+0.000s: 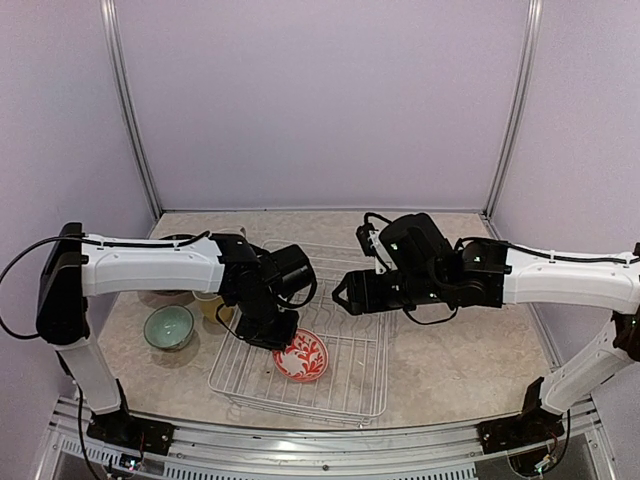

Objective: Unload the mixed dishes from the dish rack
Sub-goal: Grab the bowl from the dish rack, then place the bowl in the bowl.

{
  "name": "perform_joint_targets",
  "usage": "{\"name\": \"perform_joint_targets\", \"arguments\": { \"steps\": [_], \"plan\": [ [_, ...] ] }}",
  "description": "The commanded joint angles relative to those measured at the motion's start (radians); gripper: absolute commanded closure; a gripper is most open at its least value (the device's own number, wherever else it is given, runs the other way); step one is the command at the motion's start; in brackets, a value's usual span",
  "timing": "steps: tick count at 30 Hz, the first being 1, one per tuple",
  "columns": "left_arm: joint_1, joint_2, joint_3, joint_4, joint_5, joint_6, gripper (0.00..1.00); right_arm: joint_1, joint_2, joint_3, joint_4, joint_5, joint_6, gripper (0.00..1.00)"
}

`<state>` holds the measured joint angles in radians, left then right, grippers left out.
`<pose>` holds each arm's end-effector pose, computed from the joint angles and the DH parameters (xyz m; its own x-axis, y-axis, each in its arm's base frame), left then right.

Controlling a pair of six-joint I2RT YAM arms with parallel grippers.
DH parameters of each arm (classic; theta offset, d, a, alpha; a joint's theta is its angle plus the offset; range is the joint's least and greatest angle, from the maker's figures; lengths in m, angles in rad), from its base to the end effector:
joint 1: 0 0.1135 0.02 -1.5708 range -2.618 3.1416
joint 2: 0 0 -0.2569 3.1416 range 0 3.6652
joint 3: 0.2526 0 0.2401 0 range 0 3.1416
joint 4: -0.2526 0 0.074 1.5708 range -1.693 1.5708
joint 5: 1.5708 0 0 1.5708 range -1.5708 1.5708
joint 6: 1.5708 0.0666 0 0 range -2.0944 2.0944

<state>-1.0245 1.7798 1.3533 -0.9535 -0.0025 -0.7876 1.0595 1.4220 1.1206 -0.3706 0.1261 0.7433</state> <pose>0.1749 -0.2874 0.1852 -0.9652 0.2235 -0.1355 0.2412 0.9614 -0.1327 0.1694 0.2849 0.2686 -0.7772 -0.0131 -0.6292 -0.3954 0.7880 0.4719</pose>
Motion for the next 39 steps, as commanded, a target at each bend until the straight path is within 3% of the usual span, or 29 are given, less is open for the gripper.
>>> {"name": "perform_joint_targets", "arguments": {
  "steps": [1,8,13,19,28,33,39],
  "plan": [
    [-0.008,0.020,0.040,-0.054,-0.062,0.005,0.84,-0.008,-0.026,-0.009,-0.028,0.038,-0.016,0.32],
    [-0.001,0.036,0.095,-0.102,-0.102,0.016,1.00,-0.009,-0.062,0.010,-0.045,0.109,-0.033,0.29],
    [0.021,-0.025,0.095,-0.091,-0.076,0.026,1.00,-0.010,-0.088,0.047,-0.068,0.187,-0.053,0.26],
    [0.082,-0.214,0.045,-0.039,-0.065,0.031,1.00,-0.010,-0.147,0.040,-0.070,0.259,-0.060,0.21],
    [0.342,-0.641,-0.151,0.084,-0.025,0.049,1.00,-0.017,-0.206,-0.009,-0.048,0.285,-0.038,0.08],
    [0.558,-0.769,-0.210,0.020,-0.004,0.038,1.00,-0.023,-0.207,-0.010,-0.042,0.282,-0.040,0.00],
    [0.829,-0.863,-0.347,-0.009,0.062,-0.038,1.00,-0.027,-0.188,0.000,-0.039,0.268,-0.050,0.00]
  ]
}}
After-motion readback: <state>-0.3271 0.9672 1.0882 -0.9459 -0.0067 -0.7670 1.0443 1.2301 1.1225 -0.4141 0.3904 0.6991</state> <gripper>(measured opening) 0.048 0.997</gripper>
